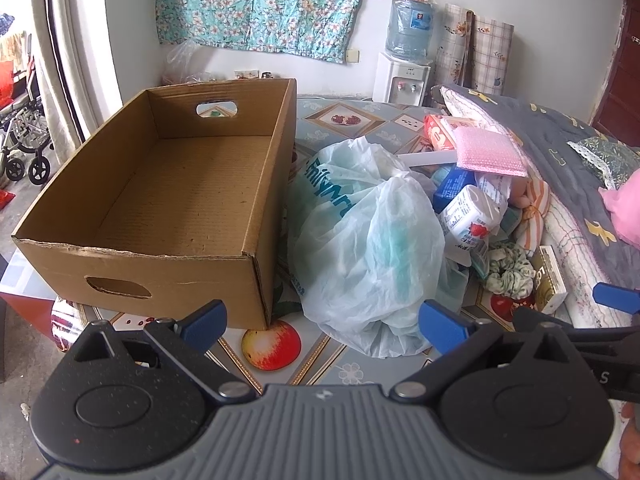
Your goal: Organize soft objects
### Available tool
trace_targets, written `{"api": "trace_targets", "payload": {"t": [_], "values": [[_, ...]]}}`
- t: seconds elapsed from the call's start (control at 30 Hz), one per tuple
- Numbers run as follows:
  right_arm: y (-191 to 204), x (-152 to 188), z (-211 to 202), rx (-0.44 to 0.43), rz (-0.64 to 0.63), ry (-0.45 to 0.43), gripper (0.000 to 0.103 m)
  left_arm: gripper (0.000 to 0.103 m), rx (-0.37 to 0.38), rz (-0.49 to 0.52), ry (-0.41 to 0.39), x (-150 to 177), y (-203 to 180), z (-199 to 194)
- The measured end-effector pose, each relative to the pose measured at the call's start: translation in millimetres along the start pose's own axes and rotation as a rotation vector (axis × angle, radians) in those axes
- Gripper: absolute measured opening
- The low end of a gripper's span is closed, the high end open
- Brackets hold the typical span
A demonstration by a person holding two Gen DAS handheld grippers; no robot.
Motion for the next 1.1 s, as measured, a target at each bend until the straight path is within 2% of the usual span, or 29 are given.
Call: {"api": "trace_targets", "payload": {"t": [1.1], "values": [[0.3,-0.5,2.8,0.003,0.002,0.004,0.102,0.103,0.001,0.001,0.003,0.2,0.1,0.8]]}}
Point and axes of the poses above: each gripper's, at about its wrist camera, not at the fingertips, and z roughly the way its jaws point, y to its left, x to its underside, the point moved 3 cm from there along z, roughly the way its jaws point, and after that the axes turned 7 degrees about y, right-handed, at the moved point
